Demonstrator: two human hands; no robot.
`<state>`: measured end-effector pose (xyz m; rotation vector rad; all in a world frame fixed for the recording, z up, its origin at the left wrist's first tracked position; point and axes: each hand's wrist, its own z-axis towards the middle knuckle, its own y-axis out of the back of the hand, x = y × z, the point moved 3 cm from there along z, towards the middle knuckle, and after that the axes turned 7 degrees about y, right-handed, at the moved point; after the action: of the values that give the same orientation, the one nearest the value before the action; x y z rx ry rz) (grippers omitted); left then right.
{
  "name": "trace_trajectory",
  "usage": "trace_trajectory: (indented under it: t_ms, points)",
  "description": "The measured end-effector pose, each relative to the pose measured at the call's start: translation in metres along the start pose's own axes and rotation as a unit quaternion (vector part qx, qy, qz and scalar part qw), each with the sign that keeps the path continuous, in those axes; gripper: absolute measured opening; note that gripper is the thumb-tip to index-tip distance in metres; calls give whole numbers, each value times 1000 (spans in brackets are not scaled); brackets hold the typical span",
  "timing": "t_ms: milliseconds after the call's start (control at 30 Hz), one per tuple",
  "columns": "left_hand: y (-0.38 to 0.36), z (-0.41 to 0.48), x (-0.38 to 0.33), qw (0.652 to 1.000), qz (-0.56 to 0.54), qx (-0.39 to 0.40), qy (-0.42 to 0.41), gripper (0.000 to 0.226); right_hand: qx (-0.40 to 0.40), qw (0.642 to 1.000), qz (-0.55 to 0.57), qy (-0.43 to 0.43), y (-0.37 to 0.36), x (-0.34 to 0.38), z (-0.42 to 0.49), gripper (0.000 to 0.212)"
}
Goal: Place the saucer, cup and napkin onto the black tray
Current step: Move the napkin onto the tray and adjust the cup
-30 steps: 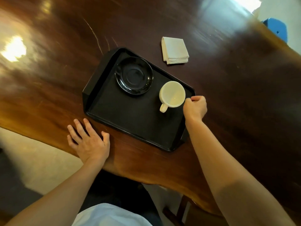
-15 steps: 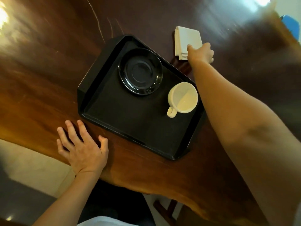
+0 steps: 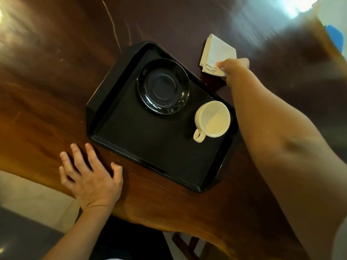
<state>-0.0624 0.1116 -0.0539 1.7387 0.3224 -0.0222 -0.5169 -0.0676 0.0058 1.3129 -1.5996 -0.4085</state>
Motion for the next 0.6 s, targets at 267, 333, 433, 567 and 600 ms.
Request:
trace_trajectory:
  t_ms: [267,333,433,567,600]
  points:
    - [-1,0,-3,1000,-4,-3,3,80,50,977,208,-3,8,2,-31,35]
    - [-3,0,-3,1000,-6,-8,-1,80,69,968,239,28,11,3,-51,32]
    - [-7,2,-1,1000,0,-15,3,80,115,951,275,86,14,-1,-85,25]
    - [-11,3,0,1000,8,-19,10,80,198,921,310,125,20,-27,-139,22]
    - [-12,4,0,1000,11,-18,12,80,213,917,310,133,20,-36,-152,21]
